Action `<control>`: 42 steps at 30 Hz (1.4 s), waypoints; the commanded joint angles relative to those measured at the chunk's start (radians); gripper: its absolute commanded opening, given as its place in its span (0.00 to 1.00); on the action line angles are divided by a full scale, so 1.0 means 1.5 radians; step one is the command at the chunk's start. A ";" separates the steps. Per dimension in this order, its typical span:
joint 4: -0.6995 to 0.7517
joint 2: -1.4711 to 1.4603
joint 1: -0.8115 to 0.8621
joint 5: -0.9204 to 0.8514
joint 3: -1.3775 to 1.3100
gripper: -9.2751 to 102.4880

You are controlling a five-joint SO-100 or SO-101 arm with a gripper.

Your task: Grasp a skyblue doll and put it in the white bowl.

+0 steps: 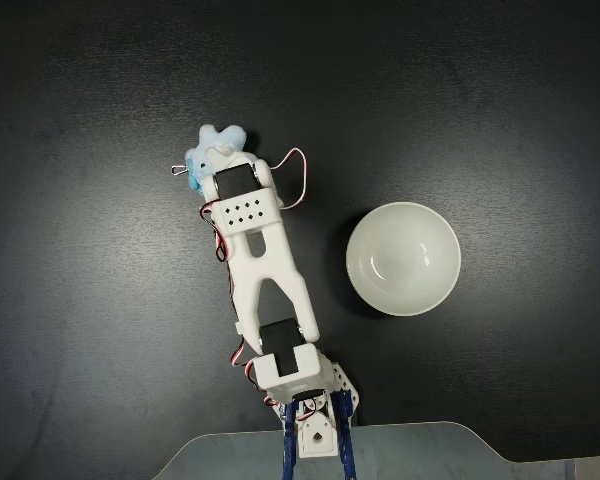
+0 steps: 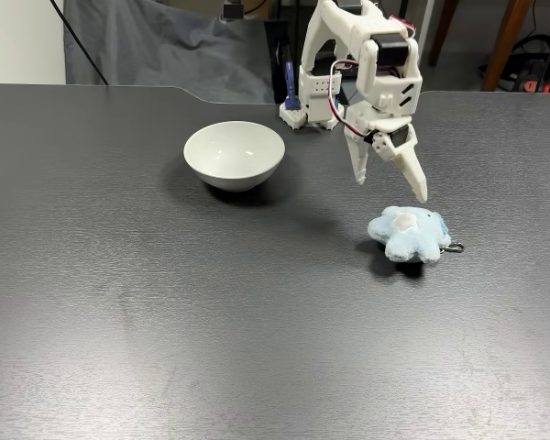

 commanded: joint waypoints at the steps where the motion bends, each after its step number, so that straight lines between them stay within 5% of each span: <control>1: 0.007 0.013 -0.003 -0.013 -0.053 0.63; 12: 0.008 -0.043 -0.112 -0.005 -0.207 0.63; 42: -0.030 -0.193 -0.022 -0.013 -0.270 0.63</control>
